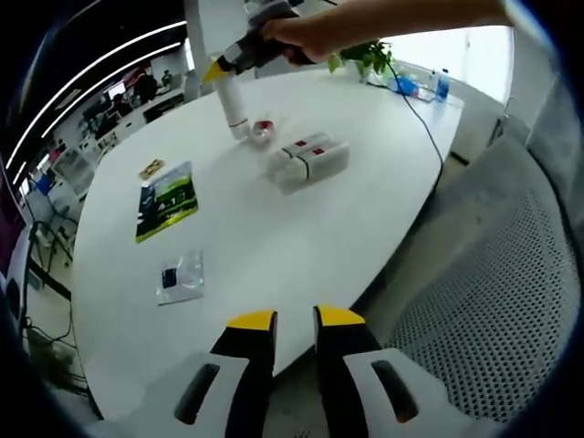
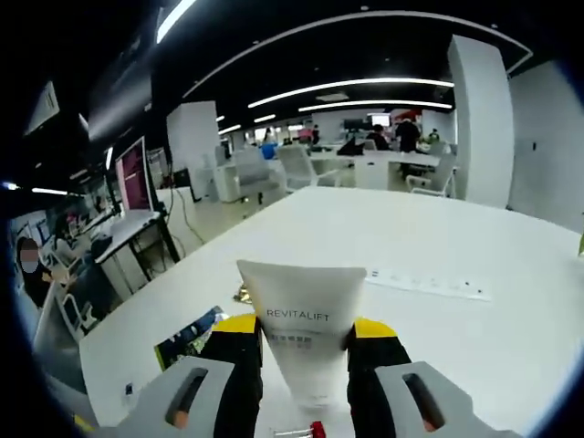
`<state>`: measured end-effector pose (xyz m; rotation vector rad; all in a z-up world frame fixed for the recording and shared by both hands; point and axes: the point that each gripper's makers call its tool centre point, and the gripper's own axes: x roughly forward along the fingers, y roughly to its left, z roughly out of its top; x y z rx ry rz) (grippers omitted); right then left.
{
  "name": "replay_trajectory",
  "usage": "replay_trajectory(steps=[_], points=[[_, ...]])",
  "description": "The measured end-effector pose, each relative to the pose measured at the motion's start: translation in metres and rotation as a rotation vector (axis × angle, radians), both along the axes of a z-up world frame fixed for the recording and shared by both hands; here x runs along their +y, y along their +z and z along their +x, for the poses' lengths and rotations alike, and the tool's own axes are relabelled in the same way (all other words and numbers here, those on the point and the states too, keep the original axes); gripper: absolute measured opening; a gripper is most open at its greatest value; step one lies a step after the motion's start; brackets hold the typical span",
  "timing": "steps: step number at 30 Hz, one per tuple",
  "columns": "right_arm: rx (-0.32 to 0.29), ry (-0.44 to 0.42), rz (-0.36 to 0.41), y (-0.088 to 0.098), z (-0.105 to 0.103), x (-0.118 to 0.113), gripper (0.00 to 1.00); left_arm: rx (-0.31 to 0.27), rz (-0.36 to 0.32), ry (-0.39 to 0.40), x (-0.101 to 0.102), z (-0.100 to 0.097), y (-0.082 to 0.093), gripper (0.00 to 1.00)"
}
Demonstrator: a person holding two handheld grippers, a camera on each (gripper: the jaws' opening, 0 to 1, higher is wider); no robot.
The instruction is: Arrange the skincare products in the storage area until every visible bottle or jar stands upright without overlapping.
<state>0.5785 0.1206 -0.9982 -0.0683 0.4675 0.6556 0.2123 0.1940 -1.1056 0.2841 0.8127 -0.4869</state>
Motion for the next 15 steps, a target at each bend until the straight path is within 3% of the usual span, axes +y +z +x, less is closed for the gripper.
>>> replay_trajectory(steps=[7,15], points=[[-0.007,-0.083,0.021,0.005,0.020,-0.009,0.30,-0.005,0.012,-0.005,0.001,0.000,-0.001,0.11],[-0.002,-0.173,-0.011,-0.010,0.020,-0.018,0.31,0.000,0.012,-0.007,0.002,-0.001,-0.001,0.09]])
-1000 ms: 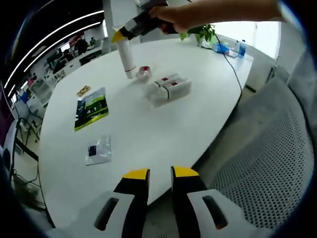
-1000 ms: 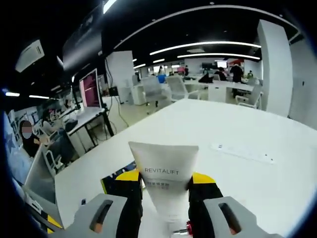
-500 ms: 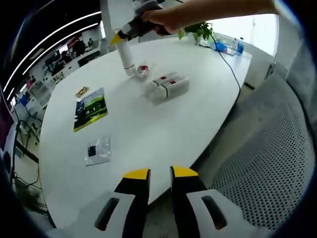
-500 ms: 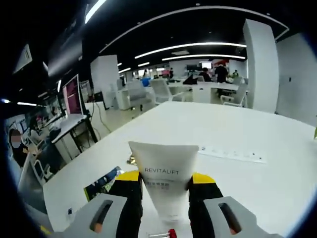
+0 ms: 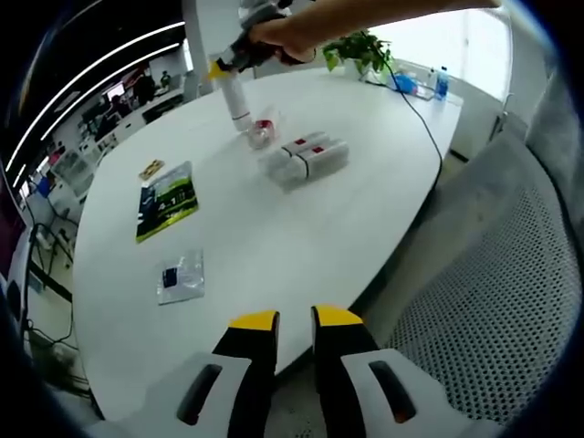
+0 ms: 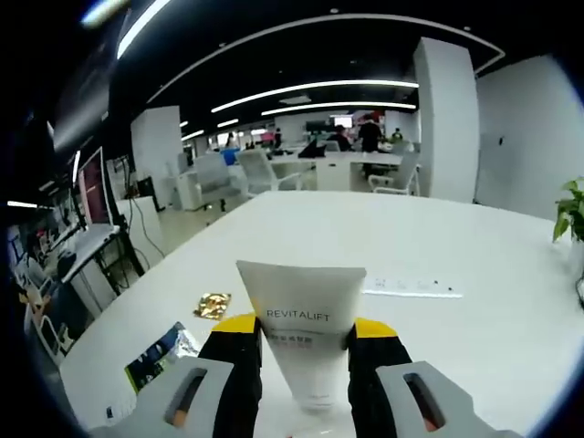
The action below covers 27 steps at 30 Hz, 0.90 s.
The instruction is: Arrange the skincare products in the storage area until every visible bottle or jar stands upright without overlapping.
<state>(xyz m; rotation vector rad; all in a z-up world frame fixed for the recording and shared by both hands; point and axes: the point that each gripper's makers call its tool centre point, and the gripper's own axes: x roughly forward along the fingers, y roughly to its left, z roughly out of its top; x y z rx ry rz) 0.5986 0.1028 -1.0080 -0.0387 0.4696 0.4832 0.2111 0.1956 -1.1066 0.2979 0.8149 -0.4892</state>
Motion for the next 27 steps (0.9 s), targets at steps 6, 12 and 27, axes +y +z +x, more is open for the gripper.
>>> replay_trajectory(steps=[6,12,27], points=[[-0.013,-0.062,0.039,-0.002,-0.005,-0.008,0.31,-0.003,0.003,-0.002,0.001,0.000,0.000,0.08],[-0.018,-0.070,0.028,-0.001,-0.006,-0.006,0.32,-0.002,0.003,-0.007,0.000,-0.001,0.000,0.07],[0.011,-0.011,-0.032,-0.008,-0.010,-0.007,0.41,0.007,-0.003,-0.015,0.000,-0.003,-0.002,0.03]])
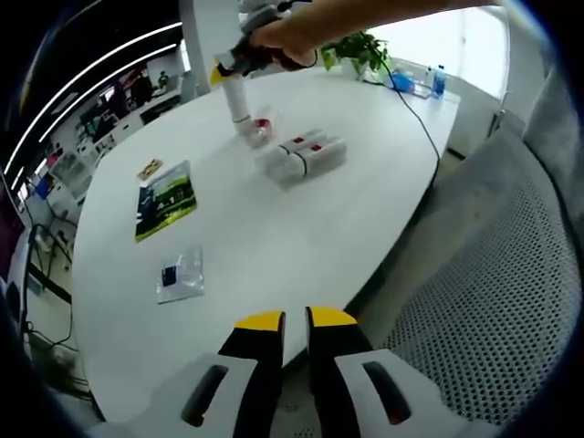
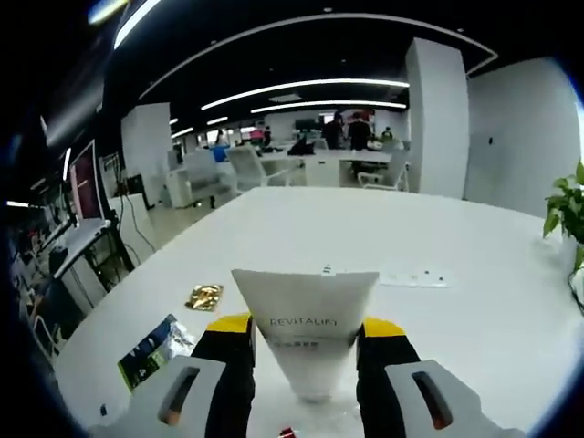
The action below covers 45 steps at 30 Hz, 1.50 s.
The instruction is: Arrange the skincare products in the storage area until every visible bottle or jar stands upright without overlapping.
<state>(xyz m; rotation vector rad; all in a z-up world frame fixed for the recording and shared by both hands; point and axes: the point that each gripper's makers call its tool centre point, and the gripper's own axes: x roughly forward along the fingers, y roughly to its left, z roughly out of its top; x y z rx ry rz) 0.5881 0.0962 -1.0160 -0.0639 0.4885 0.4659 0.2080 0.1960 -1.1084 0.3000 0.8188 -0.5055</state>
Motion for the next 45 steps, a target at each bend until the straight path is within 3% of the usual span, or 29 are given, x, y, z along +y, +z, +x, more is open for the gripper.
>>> replay_trajectory(steps=[3,7,10,12,15,17,20,21,24,26,29,32,34,36,41,45], points=[[0.008,0.018,0.022,-0.001,-0.005,-0.001,0.46,-0.006,0.001,-0.002,0.000,0.001,0.000,0.04],[0.025,0.038,0.007,-0.005,-0.009,-0.004,0.42,-0.002,0.001,-0.008,-0.001,0.000,0.000,0.04],[0.026,0.028,0.018,-0.002,-0.009,-0.008,0.44,-0.001,0.001,-0.009,0.000,-0.001,-0.001,0.04],[0.042,0.059,0.032,-0.002,-0.013,-0.004,0.47,-0.001,0.000,-0.009,0.000,-0.001,-0.001,0.04],[0.015,0.148,-0.038,-0.003,-0.024,-0.004,0.49,-0.004,0.000,-0.007,0.002,0.000,0.000,0.05],[0.034,0.182,-0.053,-0.008,-0.033,-0.008,0.50,-0.002,0.002,-0.006,0.002,-0.001,-0.001,0.05],[0.013,0.339,-0.197,-0.018,-0.044,-0.020,0.49,-0.003,0.001,-0.006,0.003,-0.001,-0.001,0.05],[0.025,0.429,-0.249,-0.024,-0.051,-0.024,0.48,-0.003,0.001,-0.006,0.003,-0.001,-0.001,0.04],[0.125,0.583,-0.307,-0.041,-0.068,-0.033,0.50,-0.005,0.001,-0.008,0.002,-0.001,-0.001,0.04],[0.171,0.695,-0.398,-0.053,-0.076,-0.042,0.56,-0.002,0.000,-0.010,0.002,-0.002,-0.002,0.04],[0.160,0.787,-0.450,-0.056,-0.078,-0.042,0.60,-0.001,0.001,-0.012,0.002,-0.002,-0.002,0.04],[0.080,0.891,-0.580,-0.056,-0.078,-0.039,0.56,0.003,0.002,-0.011,0.002,-0.002,-0.003,0.04],[0.064,0.968,-0.640,-0.060,-0.083,-0.034,0.55,0.008,0.000,-0.003,0.002,-0.002,-0.003,0.04],[0.055,1.043,-0.723,-0.067,-0.085,-0.033,0.55,0.012,0.004,-0.002,0.003,-0.002,-0.004,0.04],[0.084,1.115,-0.864,-0.082,-0.080,-0.036,0.40,0.013,0.002,-0.006,0.002,-0.003,-0.004,0.04],[0.034,1.250,-0.966,-0.089,-0.086,-0.028,0.40,0.016,0.004,-0.006,0.003,-0.003,-0.005,0.03]])
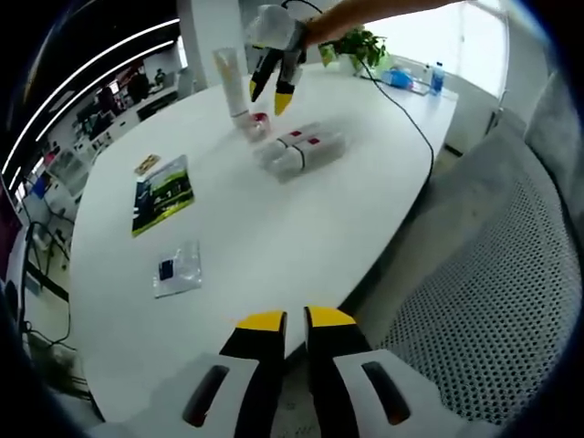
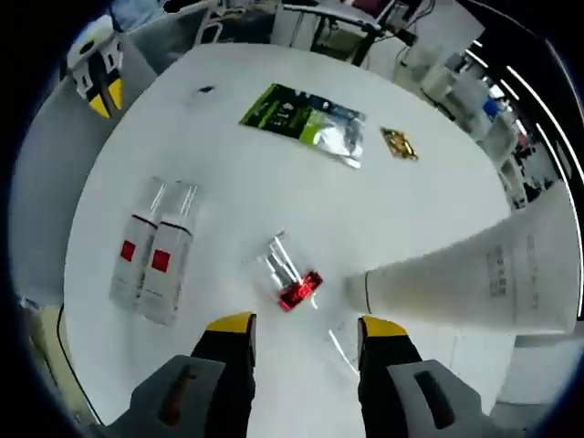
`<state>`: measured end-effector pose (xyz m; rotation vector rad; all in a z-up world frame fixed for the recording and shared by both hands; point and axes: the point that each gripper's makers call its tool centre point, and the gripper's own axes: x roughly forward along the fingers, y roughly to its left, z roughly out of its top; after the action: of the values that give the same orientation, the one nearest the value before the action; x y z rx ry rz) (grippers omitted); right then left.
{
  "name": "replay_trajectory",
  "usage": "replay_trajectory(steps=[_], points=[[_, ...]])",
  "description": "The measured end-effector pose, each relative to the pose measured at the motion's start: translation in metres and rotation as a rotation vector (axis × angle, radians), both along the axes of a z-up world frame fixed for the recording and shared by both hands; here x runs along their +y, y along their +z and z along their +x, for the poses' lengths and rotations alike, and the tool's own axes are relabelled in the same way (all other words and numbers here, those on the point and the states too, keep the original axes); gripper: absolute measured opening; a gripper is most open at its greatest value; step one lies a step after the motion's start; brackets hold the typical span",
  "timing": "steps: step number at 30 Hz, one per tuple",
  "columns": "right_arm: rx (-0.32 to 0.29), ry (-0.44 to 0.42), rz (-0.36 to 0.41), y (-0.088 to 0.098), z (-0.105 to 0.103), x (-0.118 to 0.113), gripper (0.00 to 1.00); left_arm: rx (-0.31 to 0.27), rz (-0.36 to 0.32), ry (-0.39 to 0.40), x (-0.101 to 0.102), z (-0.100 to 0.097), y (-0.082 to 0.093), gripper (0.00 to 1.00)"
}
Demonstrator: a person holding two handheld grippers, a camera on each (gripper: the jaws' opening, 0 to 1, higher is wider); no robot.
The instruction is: Arrange the skincare products in the storage area until every visible bottle or jar stands upright without overlapping.
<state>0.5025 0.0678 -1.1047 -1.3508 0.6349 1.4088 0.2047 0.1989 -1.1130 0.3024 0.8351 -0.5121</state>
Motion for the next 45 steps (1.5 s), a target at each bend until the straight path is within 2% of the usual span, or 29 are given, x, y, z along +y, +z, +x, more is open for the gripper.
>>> replay_trajectory(steps=[3,5,8,13,21,29,30,32,34,45], points=[[-0.046,0.154,-0.087,-0.007,-0.001,0.003,0.38,0.000,0.000,0.000,0.000,0.000,0.000,0.03],[-0.061,0.202,-0.129,-0.009,0.000,0.003,0.35,0.001,-0.001,0.001,0.000,0.000,0.000,0.03],[-0.115,0.335,-0.257,-0.017,0.006,0.000,0.29,0.003,0.000,0.000,0.000,-0.001,0.000,0.02],[-0.105,0.380,-0.355,-0.033,0.015,-0.004,0.31,0.007,0.001,-0.001,0.000,-0.001,-0.001,0.02],[-0.075,0.419,-0.436,-0.036,0.017,-0.002,0.26,0.013,0.002,-0.001,0.000,-0.001,-0.003,0.02],[-0.025,0.356,-0.516,-0.043,0.017,-0.008,0.24,0.017,0.004,0.000,0.001,-0.002,-0.003,0.02],[-0.004,0.354,-0.542,-0.044,0.014,-0.012,0.23,0.016,0.004,-0.001,0.001,-0.001,-0.003,0.02],[0.001,0.277,-0.524,-0.045,0.014,-0.012,0.23,0.016,0.005,-0.001,0.001,-0.001,-0.003,0.02],[0.004,0.291,-0.486,-0.045,0.015,-0.010,0.22,0.015,0.005,-0.001,0.001,-0.001,-0.003,0.02],[0.014,0.161,-0.337,-0.034,0.003,-0.018,0.21,0.017,0.006,-0.004,0.001,-0.002,-0.003,0.02]])
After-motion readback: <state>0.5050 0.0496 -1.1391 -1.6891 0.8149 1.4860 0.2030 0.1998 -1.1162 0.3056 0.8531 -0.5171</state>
